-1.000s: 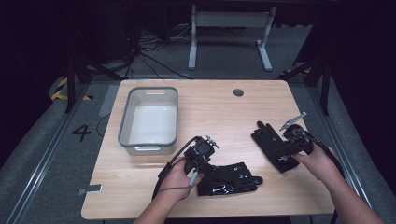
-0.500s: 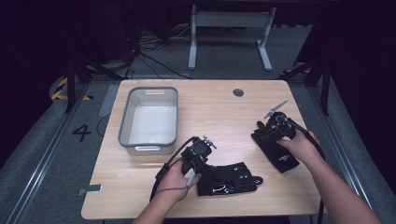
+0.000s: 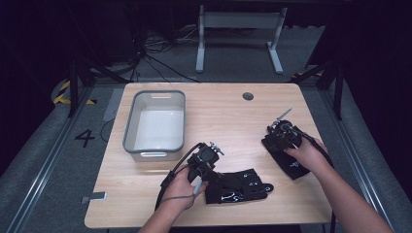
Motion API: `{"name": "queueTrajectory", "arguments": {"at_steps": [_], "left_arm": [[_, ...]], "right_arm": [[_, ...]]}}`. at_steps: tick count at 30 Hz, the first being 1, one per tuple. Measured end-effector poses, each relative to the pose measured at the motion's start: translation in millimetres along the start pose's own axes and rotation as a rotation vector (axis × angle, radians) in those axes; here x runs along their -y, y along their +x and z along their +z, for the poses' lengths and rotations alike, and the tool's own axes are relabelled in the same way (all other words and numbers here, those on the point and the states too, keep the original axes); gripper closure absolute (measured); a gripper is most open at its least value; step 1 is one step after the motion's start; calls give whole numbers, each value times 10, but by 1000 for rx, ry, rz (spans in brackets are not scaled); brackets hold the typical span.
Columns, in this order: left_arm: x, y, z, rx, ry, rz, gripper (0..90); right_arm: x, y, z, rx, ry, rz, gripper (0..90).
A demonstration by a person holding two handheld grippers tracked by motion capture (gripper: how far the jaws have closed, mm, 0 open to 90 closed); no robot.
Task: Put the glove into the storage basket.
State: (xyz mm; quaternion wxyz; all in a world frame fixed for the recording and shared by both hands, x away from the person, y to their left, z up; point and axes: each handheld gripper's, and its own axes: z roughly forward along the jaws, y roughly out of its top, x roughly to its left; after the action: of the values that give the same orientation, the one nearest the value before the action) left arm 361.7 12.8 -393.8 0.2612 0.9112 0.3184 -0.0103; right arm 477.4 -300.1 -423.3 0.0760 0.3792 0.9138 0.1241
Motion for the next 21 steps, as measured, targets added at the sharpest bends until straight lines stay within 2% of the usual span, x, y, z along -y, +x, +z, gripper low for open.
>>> {"name": "queueTrajectory", "arguments": {"at_steps": [6,8,13,17,21], "left_arm": [[-4,3,1,-1,-2,6,537],[-6,4,1,0,-3,5,537],[-19,0,-5,3,-9,4,538],[-35,-1,-3,7,-13,8,538],[-55,-18,-1,8,-15,19,538]], "right_arm": [[9,-9,-6,22,-3,32,799],[13,-9,-12,25,-4,57,846],[10,27,-77,28,13,88,873],[31,158,-262,3,0,109,876],[47,371,-519,-23,-24,92,877]]}}
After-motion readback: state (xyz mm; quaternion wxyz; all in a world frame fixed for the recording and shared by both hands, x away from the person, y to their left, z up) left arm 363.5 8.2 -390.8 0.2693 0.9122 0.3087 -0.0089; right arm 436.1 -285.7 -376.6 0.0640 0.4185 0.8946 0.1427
